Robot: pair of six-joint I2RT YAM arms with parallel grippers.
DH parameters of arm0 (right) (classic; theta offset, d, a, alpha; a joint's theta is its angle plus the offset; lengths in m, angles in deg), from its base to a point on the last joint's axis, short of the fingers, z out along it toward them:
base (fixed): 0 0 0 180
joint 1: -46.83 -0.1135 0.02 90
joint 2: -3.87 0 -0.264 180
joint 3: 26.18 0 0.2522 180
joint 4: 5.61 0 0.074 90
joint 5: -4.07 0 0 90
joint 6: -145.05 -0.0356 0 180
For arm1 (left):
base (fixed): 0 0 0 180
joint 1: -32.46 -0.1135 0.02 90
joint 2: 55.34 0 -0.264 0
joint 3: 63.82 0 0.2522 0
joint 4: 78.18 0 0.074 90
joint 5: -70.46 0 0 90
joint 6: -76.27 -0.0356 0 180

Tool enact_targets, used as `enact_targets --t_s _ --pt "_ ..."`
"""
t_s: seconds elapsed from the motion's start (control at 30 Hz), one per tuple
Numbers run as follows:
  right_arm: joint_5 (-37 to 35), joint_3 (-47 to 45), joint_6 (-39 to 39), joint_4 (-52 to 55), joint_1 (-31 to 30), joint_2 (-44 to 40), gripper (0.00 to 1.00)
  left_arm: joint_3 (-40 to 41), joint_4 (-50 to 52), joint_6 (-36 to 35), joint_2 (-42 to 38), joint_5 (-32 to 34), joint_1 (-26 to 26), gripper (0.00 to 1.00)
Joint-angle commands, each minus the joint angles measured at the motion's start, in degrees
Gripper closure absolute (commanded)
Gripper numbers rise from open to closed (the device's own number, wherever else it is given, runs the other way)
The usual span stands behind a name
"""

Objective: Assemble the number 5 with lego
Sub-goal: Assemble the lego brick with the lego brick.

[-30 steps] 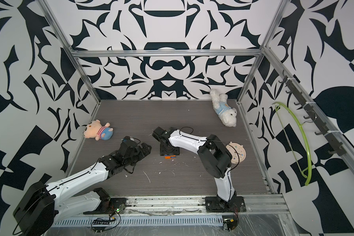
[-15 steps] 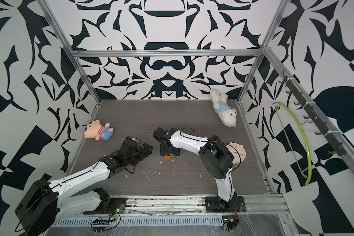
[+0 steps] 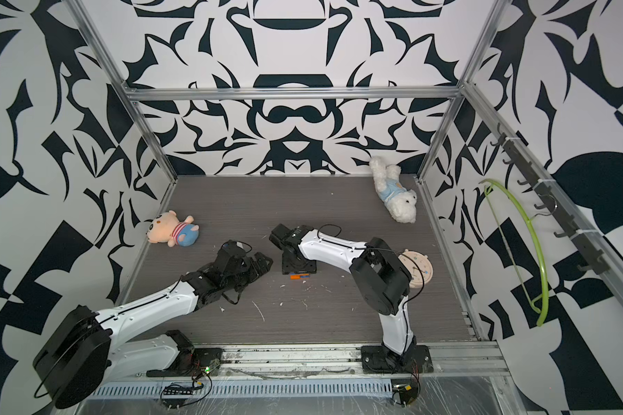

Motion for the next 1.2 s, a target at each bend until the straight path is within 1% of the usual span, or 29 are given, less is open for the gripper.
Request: enact_targets --t_s 0.0,0.23,0.67,1.17 --pt "1.89 -2.44 -0.38 0.05 0.39 1.41 0.39 -0.01 0.30 -0.29 -0.63 -0.02 -0.30 0.01" --pt "1.89 -2.72 -0.38 -0.22 0.37 1.24 0.40 -0.33 0.41 -0.28 -0.18 0.18 -0.29 0.01" --pt "1.22 -1.33 -0.39 1.10 0.35 -2.51 0.41 -1.05 1.06 -0.37 -0.56 0.37 -0.26 0.01" --pt "2.38 -4.28 -0.97 -1.18 0.34 0.62 0.41 -0.70 1.31 -0.19 -0.56 0.32 -0.30 0.01"
